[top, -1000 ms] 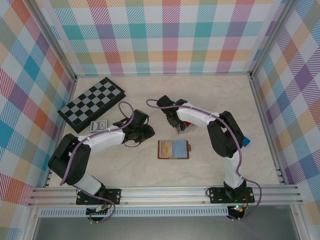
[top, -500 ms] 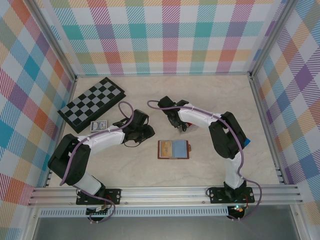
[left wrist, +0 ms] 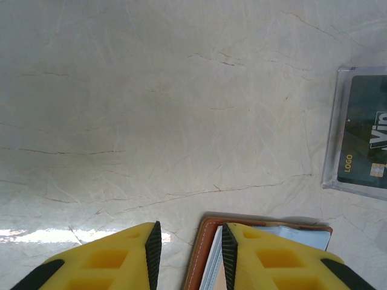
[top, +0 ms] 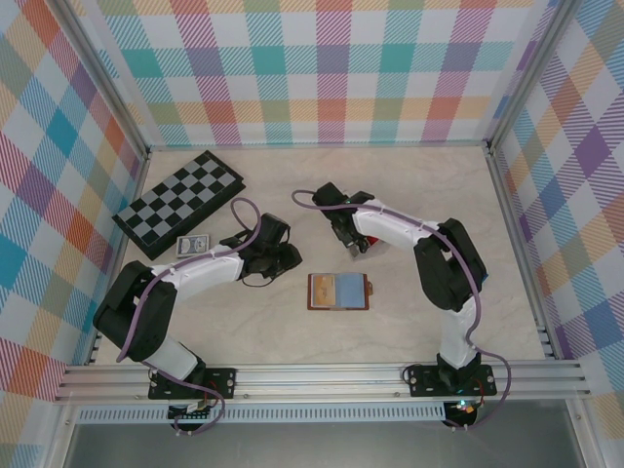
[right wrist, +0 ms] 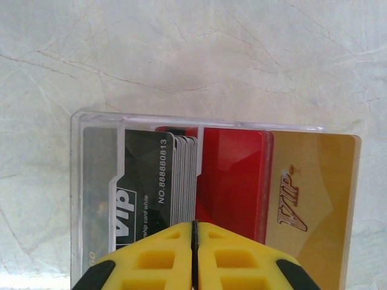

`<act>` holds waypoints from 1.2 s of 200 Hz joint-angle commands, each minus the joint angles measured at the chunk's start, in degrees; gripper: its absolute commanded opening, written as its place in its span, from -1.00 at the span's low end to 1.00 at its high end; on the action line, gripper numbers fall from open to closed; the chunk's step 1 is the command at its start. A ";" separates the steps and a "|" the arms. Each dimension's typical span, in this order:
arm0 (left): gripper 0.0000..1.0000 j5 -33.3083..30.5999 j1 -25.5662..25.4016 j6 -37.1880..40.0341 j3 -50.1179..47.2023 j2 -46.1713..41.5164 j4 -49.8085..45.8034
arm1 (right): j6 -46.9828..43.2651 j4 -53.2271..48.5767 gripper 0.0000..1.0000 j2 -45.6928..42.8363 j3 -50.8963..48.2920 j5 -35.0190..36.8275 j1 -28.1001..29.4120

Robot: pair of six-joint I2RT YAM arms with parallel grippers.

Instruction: Put the credit cards into the card holder

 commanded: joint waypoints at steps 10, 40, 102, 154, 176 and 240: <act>-0.32 -0.21 0.47 -0.36 -0.88 -1.05 0.12 | 0.84 -1.52 -0.79 -2.62 -0.24 -2.81 -0.78; -0.31 0.77 0.47 -0.20 -0.33 -0.42 0.60 | 2.83 -0.96 -0.42 -3.53 -0.61 -12.48 -2.95; -0.30 1.21 0.47 0.33 1.20 0.57 -0.01 | 5.75 -2.58 -0.32 0.22 0.40 -20.17 -6.39; -0.30 1.18 0.47 0.59 1.40 0.68 -0.54 | 10.17 -2.51 -0.33 0.54 -0.64 -24.24 -6.44; -0.30 1.06 0.47 0.79 1.61 0.70 -0.78 | 12.36 -2.41 -0.35 -0.04 -0.59 -26.95 -5.93; -0.30 0.30 0.48 0.99 2.04 0.39 -1.48 | 18.61 -3.14 -0.33 -1.10 0.60 -28.49 -2.04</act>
